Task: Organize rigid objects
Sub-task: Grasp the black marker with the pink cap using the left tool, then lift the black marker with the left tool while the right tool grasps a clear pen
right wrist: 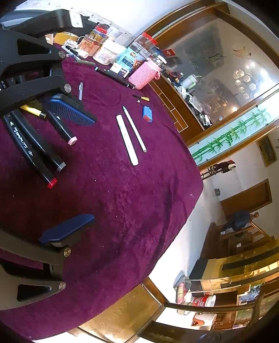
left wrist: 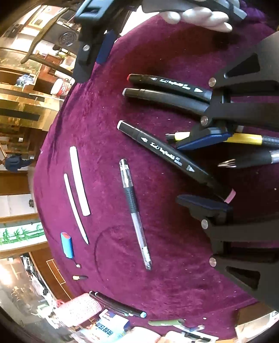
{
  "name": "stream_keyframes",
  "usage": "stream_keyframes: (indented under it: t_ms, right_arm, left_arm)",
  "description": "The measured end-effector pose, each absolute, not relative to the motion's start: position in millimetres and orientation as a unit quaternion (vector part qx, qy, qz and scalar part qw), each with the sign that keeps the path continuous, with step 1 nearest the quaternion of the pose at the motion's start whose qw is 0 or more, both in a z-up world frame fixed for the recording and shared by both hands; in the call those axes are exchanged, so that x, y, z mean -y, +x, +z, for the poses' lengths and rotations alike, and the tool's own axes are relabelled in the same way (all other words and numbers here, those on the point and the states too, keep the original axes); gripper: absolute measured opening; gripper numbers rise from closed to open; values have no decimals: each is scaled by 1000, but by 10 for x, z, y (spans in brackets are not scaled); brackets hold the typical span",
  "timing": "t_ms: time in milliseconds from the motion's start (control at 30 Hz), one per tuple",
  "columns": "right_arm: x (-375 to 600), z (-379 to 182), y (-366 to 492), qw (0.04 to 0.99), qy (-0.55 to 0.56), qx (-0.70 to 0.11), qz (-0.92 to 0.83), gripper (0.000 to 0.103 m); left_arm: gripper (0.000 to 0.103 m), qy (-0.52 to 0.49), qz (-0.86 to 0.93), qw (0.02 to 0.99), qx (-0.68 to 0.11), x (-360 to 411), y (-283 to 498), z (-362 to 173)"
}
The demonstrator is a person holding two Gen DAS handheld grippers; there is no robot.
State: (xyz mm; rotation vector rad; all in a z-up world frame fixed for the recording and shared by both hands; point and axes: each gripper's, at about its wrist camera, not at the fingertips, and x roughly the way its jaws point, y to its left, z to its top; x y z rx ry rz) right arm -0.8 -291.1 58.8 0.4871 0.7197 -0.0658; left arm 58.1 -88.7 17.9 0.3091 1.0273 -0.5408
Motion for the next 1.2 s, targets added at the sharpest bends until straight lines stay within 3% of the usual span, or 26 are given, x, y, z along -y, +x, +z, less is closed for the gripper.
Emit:
stream_keyframes:
  t_ms: [233,300,367,433,467,500,567,833,1200]
  right_arm:
    - [2912,552,21,902,239,-359,-31,87]
    - [2911,550,25,901,240,-360,-31,87]
    - [2909,547,31,901,239,-361,-31,87]
    - [2909,545,33,901,237,-361,-34,87]
    - [2912,541,38,901,236,-362,-36,87]
    - [2919,534,43,900,238,-363,-37,87]
    - [2939,521,47,899,241,-364,-40,87]
    - [2961,482,89,895,245,-371,-40,87]
    - [2942,410,117,896,227,-378,-47,87]
  left_arm:
    - [45,184,-246,824,-475,1117,732,177]
    - [65,208,-228,831,-463,1190,752,174]
    - [72,216,-213,837,-455,1208,787,171]
    - [67,203,-220,836,-460,1191,819,174]
    - [42,183,-242,830,-469,1175,816,181]
    - [23,165,-262,823,-477,1173,808,184]
    - [14,182,-256,826,-467,1222,733,194]
    - [14,91,-273,843,-455,952,458,497]
    - [14,-48,-251,882,-395,-109,-331,1050]
